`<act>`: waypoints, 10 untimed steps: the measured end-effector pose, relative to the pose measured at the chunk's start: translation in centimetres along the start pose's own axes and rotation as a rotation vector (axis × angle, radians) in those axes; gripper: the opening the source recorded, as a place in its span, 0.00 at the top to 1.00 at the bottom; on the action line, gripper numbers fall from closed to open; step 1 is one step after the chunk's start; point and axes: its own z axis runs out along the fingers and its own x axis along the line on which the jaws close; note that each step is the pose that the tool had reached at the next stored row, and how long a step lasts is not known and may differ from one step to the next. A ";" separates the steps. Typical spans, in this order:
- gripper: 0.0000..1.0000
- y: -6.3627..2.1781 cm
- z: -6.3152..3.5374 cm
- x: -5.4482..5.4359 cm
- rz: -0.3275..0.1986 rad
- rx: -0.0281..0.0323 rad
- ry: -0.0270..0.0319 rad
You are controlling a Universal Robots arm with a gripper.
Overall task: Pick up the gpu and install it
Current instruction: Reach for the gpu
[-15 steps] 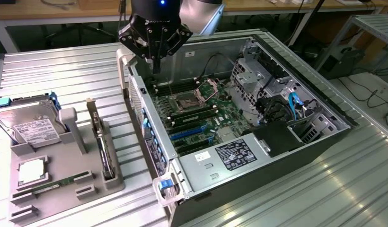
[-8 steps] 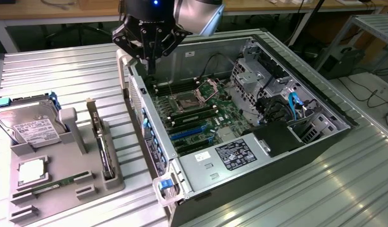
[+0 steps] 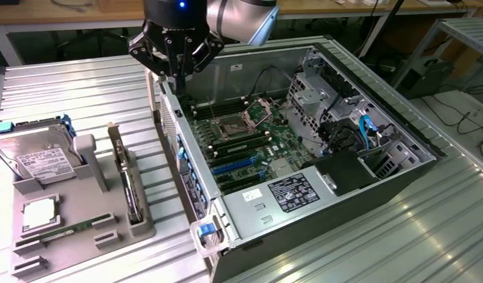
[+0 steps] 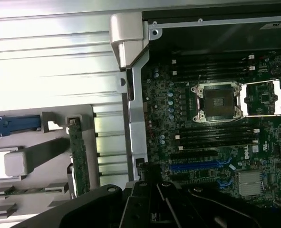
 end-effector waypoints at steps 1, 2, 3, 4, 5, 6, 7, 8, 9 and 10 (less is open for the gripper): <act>0.89 -0.07 -0.01 0.2 0.000 0.0000 0.0000; 0.89 -0.11 -0.01 0.3 0.000 0.0000 0.0000; 0.89 -0.16 -0.03 0.5 0.000 0.0001 0.0001; 0.89 -0.26 -0.03 0.8 0.000 0.0000 0.0001; 0.89 -0.30 -0.04 1.0 0.000 0.0001 0.0001; 0.89 -0.34 -0.05 1.1 0.000 0.0000 0.0000; 0.89 -0.39 -0.05 1.3 0.000 0.0000 0.0000; 0.89 -0.42 -0.05 1.4 0.000 -0.0001 0.0000; 0.89 -0.47 -0.06 1.6 0.000 0.0000 0.0001; 0.89 -0.52 -0.06 1.7 0.000 -0.0001 0.0000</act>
